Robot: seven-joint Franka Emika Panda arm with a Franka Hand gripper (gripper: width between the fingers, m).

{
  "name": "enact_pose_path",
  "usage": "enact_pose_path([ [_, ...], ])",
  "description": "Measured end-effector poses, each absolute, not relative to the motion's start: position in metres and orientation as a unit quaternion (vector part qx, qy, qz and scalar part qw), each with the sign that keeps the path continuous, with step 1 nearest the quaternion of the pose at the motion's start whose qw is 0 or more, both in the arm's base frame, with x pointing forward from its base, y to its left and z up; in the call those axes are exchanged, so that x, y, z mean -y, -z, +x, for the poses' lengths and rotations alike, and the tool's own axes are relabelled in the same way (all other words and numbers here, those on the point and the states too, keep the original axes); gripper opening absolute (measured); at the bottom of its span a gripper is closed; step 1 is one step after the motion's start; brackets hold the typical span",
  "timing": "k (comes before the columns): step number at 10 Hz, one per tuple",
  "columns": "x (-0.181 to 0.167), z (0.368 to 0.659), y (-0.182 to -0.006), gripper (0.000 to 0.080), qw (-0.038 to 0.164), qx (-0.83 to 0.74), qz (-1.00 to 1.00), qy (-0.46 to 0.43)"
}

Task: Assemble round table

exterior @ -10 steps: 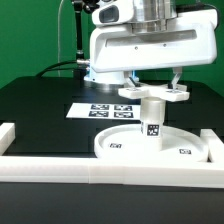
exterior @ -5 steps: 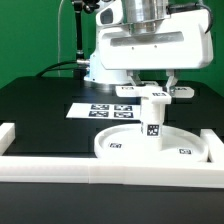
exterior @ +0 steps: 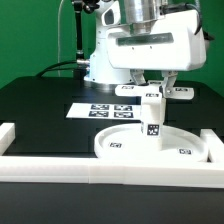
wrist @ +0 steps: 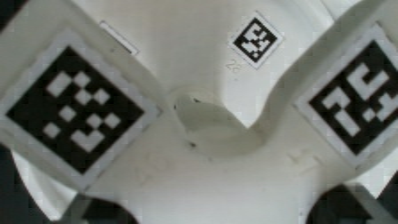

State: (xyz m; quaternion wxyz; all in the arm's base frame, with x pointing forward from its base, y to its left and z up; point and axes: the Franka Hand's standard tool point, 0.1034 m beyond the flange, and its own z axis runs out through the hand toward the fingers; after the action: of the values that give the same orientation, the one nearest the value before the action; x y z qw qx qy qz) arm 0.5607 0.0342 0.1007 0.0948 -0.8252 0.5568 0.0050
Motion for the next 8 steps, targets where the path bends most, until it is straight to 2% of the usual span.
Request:
enact_pose_path([
  [5, -0.0337, 0.5632, -0.1008, 0.0453, 0.129, -0.753, -0.645, -0.02],
  [8, -0.0329, 0.5641, -0.1011, 0.0453, 0.133, -0.819, -0.558, -0.032],
])
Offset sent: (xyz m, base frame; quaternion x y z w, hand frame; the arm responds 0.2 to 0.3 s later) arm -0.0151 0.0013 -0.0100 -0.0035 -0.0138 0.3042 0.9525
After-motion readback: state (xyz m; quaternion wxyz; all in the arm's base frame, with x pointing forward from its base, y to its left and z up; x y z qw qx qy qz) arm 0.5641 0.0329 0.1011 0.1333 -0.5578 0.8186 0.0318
